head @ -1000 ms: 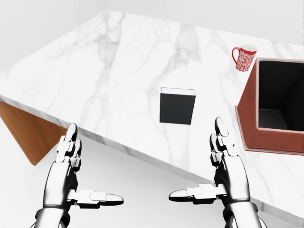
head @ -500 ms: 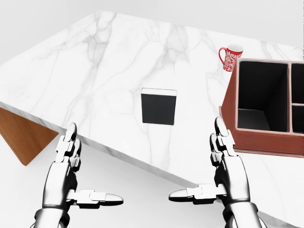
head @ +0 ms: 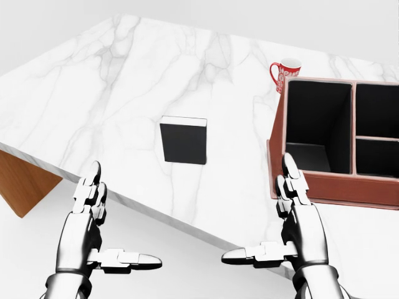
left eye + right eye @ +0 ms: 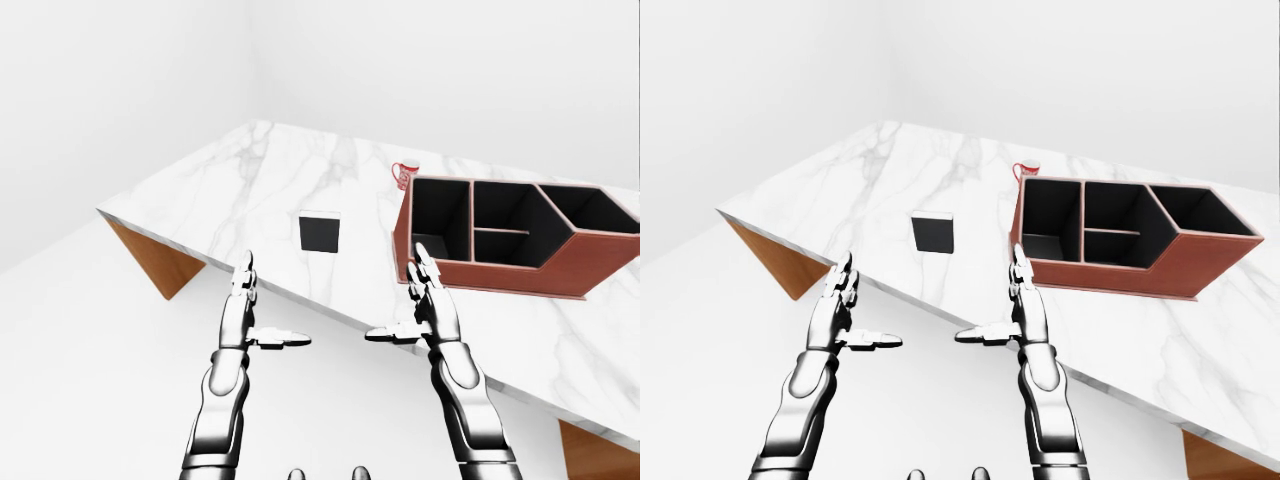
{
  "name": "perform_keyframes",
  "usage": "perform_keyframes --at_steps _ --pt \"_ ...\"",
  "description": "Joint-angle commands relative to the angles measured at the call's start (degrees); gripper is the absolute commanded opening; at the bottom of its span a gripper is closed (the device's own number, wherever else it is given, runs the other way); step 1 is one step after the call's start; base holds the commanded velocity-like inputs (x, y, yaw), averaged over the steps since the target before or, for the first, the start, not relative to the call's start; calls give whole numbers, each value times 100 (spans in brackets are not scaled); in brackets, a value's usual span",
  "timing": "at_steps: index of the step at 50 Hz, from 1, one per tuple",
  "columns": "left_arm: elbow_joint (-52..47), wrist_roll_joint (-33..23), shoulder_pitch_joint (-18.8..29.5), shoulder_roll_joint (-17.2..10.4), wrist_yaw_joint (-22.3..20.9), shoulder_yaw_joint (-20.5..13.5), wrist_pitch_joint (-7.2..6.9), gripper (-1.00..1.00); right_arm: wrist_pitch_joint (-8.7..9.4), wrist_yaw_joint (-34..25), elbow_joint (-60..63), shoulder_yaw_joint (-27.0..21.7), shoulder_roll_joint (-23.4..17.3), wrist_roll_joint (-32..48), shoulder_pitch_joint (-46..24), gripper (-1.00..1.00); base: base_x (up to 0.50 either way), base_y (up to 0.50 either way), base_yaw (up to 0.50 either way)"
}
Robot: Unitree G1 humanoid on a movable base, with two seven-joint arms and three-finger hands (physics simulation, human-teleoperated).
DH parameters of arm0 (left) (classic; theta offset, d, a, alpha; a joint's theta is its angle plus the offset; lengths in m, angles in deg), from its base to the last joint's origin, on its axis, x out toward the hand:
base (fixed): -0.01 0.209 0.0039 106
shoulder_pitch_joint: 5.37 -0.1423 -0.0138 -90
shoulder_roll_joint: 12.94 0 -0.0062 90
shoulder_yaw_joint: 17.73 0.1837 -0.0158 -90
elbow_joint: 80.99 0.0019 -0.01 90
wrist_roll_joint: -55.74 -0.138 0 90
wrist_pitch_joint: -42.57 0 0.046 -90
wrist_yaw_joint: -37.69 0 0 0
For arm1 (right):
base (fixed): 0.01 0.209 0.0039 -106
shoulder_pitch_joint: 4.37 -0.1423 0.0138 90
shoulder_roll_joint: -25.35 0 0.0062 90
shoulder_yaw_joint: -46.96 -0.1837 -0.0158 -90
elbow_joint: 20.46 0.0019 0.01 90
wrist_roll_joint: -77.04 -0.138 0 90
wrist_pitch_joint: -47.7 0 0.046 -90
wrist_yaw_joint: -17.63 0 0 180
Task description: Pick up the book and place it in the left compartment of the caddy.
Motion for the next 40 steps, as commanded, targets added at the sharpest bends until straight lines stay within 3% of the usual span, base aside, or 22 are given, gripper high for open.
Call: perform_keyframes --at_steps 1,3,6,11,23,27,34,37,40 --pt "-27 1 -9 4 6 6 -28 100 65 6 85 10 5 -3 25 100 9 -17 0" --pt "21 2 9 -1 9 -2 14 100 -45 1 -69 -17 -4 -15 -23 100 9 -17 0" --pt "-44 8 -18 0 -2 4 -19 100 -14 2 -9 -5 -2 -8 3 100 9 -17 0" --pt "119 24 56 -13 -2 -29 78 100 17 7 42 12 5 4 21 100 9 -17 0" --pt "19 49 16 -9 -13 -28 17 100 -38 -3 -39 -11 -6 -6 -14 100 9 -17 0" --pt "110 41 48 -12 -11 -27 74 100 8 1 27 -3 -1 -3 6 100 9 -17 0" --pt "-76 31 -18 1 -7 -2 -48 100 33 5 62 0 0 0 15 100 9 -17 0" --pt "-4 30 0 -4 -10 -7 5 100 1 2 18 -7 -4 -1 1 100 9 -17 0" --pt "-41 28 -10 1 -2 -3 -28 100 -15 9 -5 -15 -2 -3 -5 100 9 -17 0"
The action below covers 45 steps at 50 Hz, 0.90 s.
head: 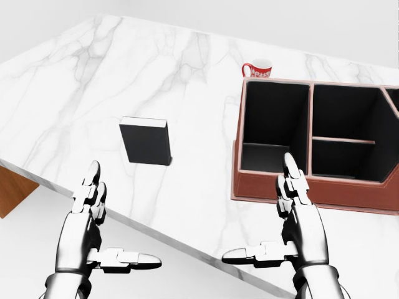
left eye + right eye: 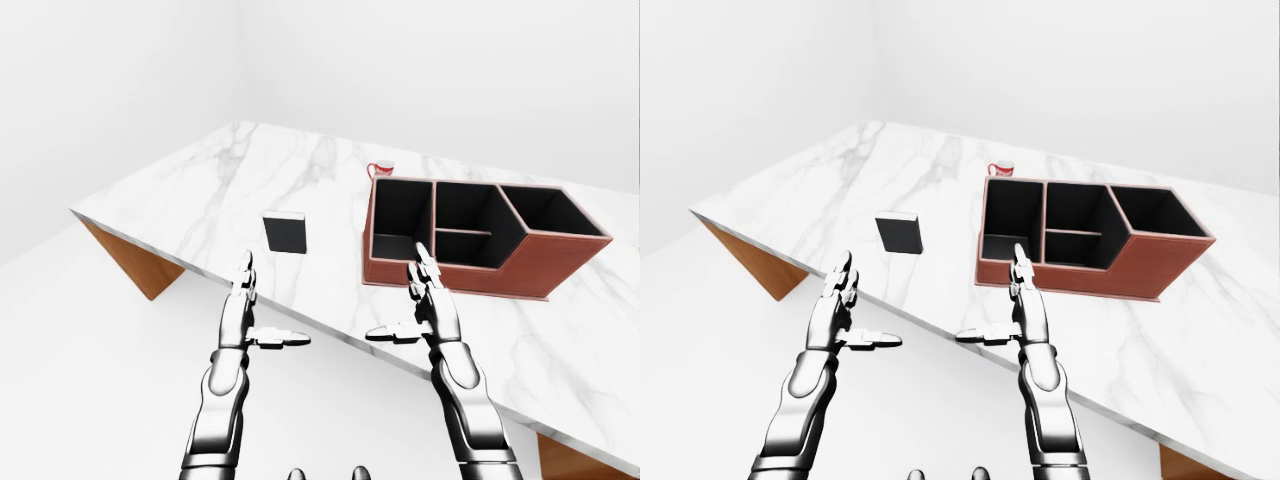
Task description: Pick up the book and place it in the left compartment of the caddy.
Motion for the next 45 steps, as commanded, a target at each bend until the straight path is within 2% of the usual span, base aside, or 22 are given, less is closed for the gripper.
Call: perform_keyframes --at_steps 1,7,11,14,24,28,30,32,40,42,45 --pt "-80 -6 -30 9 6 15 -61 100 -28 7 -40 -15 0 -7 -15 100 9 -17 0" --pt "-6 -8 -5 3 9 8 -21 100 -62 7 -98 -23 -5 -14 -34 100 9 -17 0" --pt "51 -13 13 -1 15 3 18 100 14 19 15 -12 2 -14 2 100 9 -17 0" --pt "90 -13 24 -2 15 0 40 100 -51 14 -73 -27 -3 -25 -20 100 9 -17 0" --pt "19 -1 6 0 12 -6 -10 100 -14 23 -22 -17 -1 -26 -7 100 9 -17 0" --pt "16 -9 2 -2 14 0 12 100 -28 21 -31 -24 -3 -29 -8 100 9 -17 0" --pt "52 2 19 -4 5 -4 29 100 34 28 63 -3 3 -15 20 100 8 -16 0" --pt "28 7 4 -2 1 -4 23 100 -56 17 -56 -23 -6 -21 -17 100 6 -12 0" --pt "37 4 13 -3 1 -4 24 100 52 31 177 -44 -4 -46 54 100 0 -1 0" --pt "61 6 23 -5 2 -9 42 100 -13 22 110 -71 -12 -66 40 100 0 0 0" --pt "41 5 18 -4 2 -7 28 100 -18 26 202 -104 -21 -88 67 100 0 0 0"
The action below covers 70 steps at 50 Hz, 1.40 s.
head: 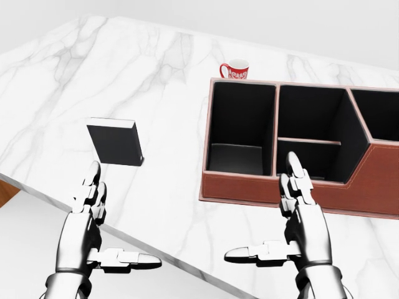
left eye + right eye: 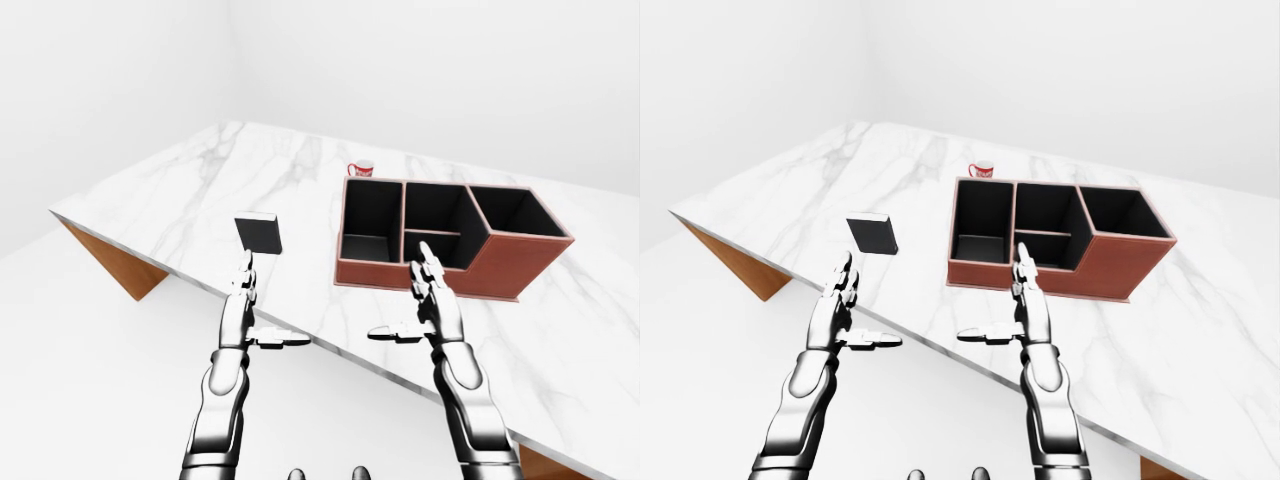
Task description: Pick up the book and place it in the left compartment of the caddy.
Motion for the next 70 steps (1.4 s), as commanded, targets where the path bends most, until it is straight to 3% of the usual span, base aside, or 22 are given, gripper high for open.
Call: perform_keyframes --at_steps 1,4,9,11,14,18,21,29,34,38,47,49,55,59,64,67,69,70 --pt "-50 4 -15 -1 -3 0 -26 100 4 15 209 -85 -15 -61 65 100 0 0 0" --pt "-107 1 -33 3 -2 7 -68 100 48 22 326 -140 -23 -109 90 100 0 0 0" --pt "-11 4 9 -4 2 -8 -17 100 147 57 645 -287 -40 -215 191 100 0 0 0" --pt "-119 1 -32 3 2 5 -88 100 174 52 726 -327 -45 -248 212 100 0 0 0" --pt "-94 3 -23 1 3 1 -74 100 126 108 994 -466 -28 -361 302 100 0 0 0" --pt "37 20 21 -8 -2 -19 4 100 193 157 1419 -584 -15 -424 437 100 0 0 0" --pt "-42 2 -1 -3 11 -7 -63 100 296 159 1670 -735 -19 -516 489 100 0 0 0" --pt "-34 -21 7 -5 24 -5 -75 100 350 175 2265 -1122 -8 -820 590 100 0 0 0" --pt "-63 -33 -6 -4 30 2 -82 100 350 109 2873 -1835 -26 -1456 701 100 0 0 0" --pt "44 -27 43 -11 38 -21 -13 100 350 88 3276 -2351 -13 -1689 796 100 0 0 0" --pt "67 -27 45 -11 30 -13 7 100 350 -98 3515 -3161 -37 -2163 786 100 0 0 0" --pt "156 -29 81 -17 36 -26 69 100 350 -101 3494 -3310 -40 -2285 778 100 0 0 0" --pt "7 -37 37 -5 46 -7 -33 100 350 -122 3517 -4024 -225 -2797 801 100 0 0 0" --pt "185 -32 95 -17 45 -26 81 100 350 -94 3452 -4304 -280 -2945 808 100 0 0 0" --pt "262 -55 120 -21 56 -24 124 100 350 -90 3452 -4652 -402 -3240 825 100 0 0 0" --pt "185 -69 93 -12 64 -9 64 100 350 -89 3307 -4865 -493 -3284 834 100 0 0 0" --pt "251 -74 114 -16 70 -15 110 100 350 -97 3260 -5035 -533 -3441 838 100 0 0 0" --pt "157 -75 79 -7 68 -2 46 100 350 -107 3195 -5123 -562 -3497 843 100 0 0 0"
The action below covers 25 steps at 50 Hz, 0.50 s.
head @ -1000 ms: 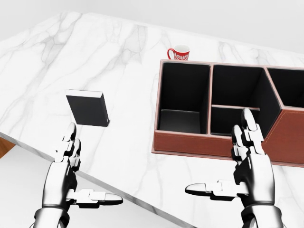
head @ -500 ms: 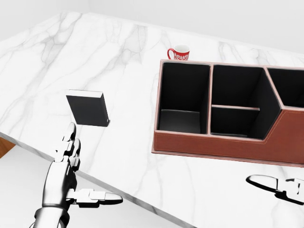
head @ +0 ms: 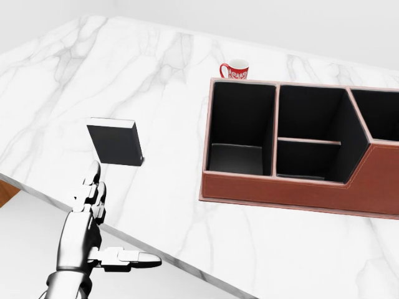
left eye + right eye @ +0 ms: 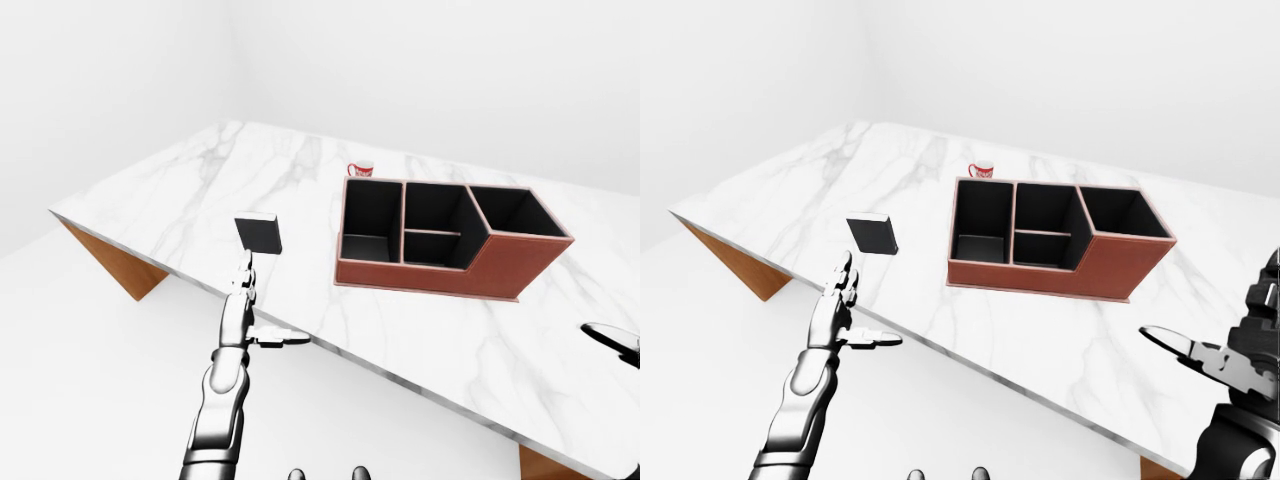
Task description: Pick up the book and place it in the left compartment of the caddy.
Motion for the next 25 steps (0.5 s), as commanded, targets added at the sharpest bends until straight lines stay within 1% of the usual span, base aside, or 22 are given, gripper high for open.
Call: perform_keyframes --at_steps 1,3,4,5,6,8,9,10,11,12,14,15,16,17,19,20,21,25 --pt "-42 -29 -20 9 16 19 -41 100 0 -51 -204 -906 -257 -586 49 100 0 0 0" --pt "-45 -29 -21 9 16 20 -43 100 0 -52 -206 -910 -259 -588 49 100 0 0 0" --pt "-31 -40 -14 12 25 26 -53 100 0 -66 -346 -1164 -342 -768 90 100 0 0 0" --pt "-32 -55 -16 14 32 34 -51 100 0 -55 -375 -1228 -356 -831 97 100 0 0 0" --pt "77 -51 23 5 29 22 12 100 0 -40 -393 -1410 -413 -1004 122 100 0 0 0" --pt "7 -59 -2 11 37 28 -33 100 0 -68 -408 -1587 -492 -1133 171 100 0 0 0" --pt "-73 -60 -23 17 39 35 -100 100 0 -116 -484 -1733 -529 -1229 203 100 0 0 0" --pt "-37 -58 -10 15 44 28 -73 100 0 -194 -564 -1787 -537 -1244 219 100 0 0 0" --pt "-69 -52 -17 18 39 32 -108 100 0 -208 -611 -1830 -534 -1254 221 100 0 0 0" --pt "-51 -64 -8 15 47 33 -100 100 0 -247 -679 -1895 -549 -1303 243 100 0 0 0" --pt "169 -45 75 2 50 4 36 100 0 -257 -762 -2003 -570 -1378 263 100 0 0 0" --pt "123 -53 57 4 53 12 7 100 0 -260 -827 -2078 -593 -1458 275 100 0 0 0" --pt "-48 -69 -6 14 53 37 -102 100 0 -295 -904 -2154 -635 -1502 294 100 0 0 0" --pt "-22 -63 7 13 52 31 -88 100 0 -300 -958 -2232 -664 -1568 308 100 0 0 0" --pt "169 -51 82 0 57 4 32 100 0 -324 -1019 -2322 -669 -1800 341 100 0 0 0" --pt "229 -43 104 -4 57 -5 71 100 0 -371 -1104 -2405 -673 -1781 392 100 0 0 0" --pt "167 -44 86 -1 56 1 29 100 0 -401 -1147 -2424 -676 -1802 402 100 0 0 0" --pt "16 -51 26 6 50 21 -49 100 0 -496 -1377 -2558 -707 -1880 458 100 0 0 0"
